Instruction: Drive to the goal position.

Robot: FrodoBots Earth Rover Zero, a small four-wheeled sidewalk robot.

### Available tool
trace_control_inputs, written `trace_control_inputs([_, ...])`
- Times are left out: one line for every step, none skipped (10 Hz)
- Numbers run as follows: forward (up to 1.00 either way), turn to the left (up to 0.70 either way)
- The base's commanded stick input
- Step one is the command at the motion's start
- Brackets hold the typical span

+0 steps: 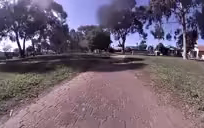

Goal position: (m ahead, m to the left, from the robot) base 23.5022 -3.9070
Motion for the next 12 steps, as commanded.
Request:
trace_control_inputs([0.70,0.00])
trace_control_inputs([0.70,0.00])
trace_control_inputs([0.70,0.00])
trace_control_inputs([0.70,0.00])
trace_control_inputs([0.70,0.00])
trace_control_inputs([0.70,0.00])
trace_control_inputs([0.70,0.00])
trace_control_inputs([0.70,0.00])
trace_control_inputs([0.70,0.00])
trace_control_inputs([0.70,0.00])
trace_control_inputs([0.70,0.00])
trace_control_inputs([0.70,0.00])
